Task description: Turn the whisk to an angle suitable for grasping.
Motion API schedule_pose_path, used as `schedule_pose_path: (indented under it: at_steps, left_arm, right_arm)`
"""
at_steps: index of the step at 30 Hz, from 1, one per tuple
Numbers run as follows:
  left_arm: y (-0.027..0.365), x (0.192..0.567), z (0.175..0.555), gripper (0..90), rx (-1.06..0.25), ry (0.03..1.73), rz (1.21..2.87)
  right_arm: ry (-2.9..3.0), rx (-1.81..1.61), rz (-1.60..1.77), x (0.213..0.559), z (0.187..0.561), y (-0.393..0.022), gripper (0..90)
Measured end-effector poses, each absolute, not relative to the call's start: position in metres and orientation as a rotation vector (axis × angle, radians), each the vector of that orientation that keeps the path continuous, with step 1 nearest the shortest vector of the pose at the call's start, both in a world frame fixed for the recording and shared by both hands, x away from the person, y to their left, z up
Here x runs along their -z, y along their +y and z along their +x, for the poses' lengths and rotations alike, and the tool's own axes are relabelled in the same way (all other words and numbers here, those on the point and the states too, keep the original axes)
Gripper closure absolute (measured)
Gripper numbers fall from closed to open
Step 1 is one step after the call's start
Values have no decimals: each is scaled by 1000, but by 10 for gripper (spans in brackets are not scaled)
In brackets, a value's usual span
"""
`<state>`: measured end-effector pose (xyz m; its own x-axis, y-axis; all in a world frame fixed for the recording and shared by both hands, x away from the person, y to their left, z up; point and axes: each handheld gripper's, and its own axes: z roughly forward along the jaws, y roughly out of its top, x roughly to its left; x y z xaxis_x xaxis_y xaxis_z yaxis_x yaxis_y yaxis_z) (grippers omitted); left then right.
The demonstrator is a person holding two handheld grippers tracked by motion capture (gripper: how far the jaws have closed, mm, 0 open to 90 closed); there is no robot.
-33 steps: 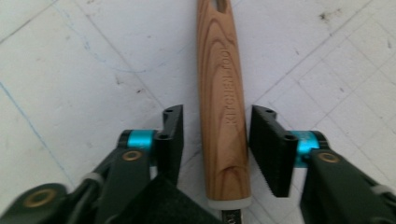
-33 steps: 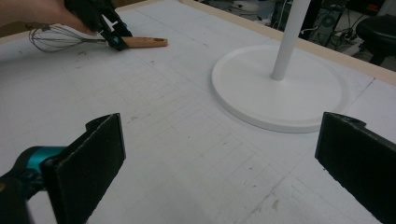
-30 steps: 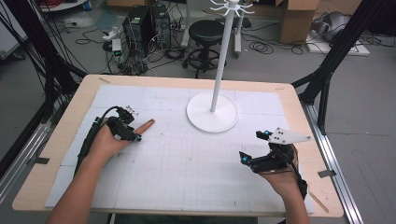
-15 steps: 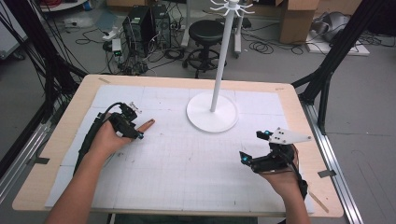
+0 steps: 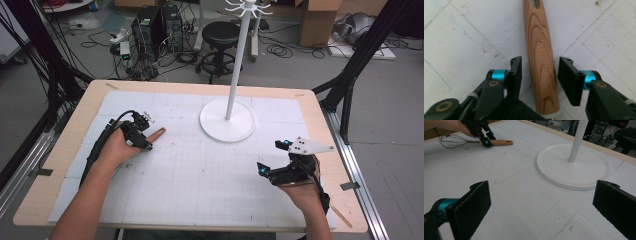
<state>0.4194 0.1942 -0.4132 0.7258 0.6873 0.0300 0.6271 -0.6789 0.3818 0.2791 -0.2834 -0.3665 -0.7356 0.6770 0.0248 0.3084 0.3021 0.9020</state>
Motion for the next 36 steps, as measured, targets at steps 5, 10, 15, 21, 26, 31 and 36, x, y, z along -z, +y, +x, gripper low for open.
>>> schedule_pose_path:
  at_steps: [5, 10, 15, 21, 26, 31, 36]
  left_arm:
    - [195, 413, 420, 659, -208, 1008, 2584]
    - [197, 413, 420, 690, -196, 1010, 2577]
    - [193, 412, 416, 699, -242, 962, 2616]
    - [191, 405, 410, 705, -220, 897, 2568]
    - [194, 391, 406, 709, -203, 840, 2521]
    - [198, 377, 400, 711, -193, 796, 2457]
    - [201, 368, 396, 711, -187, 753, 2408]
  right_arm:
    - [2218, -1409, 884, 367, 279, -283, 4]
    - [2215, -1411, 881, 367, 278, -283, 4]
    - [2211, -1412, 890, 367, 278, -285, 4]
    - [2216, -1410, 889, 368, 278, -285, 4]
    - [2217, -1409, 891, 368, 278, -285, 4]
    - [2220, -1406, 892, 368, 278, -284, 4]
    - [2224, -1407, 891, 368, 278, -282, 4]
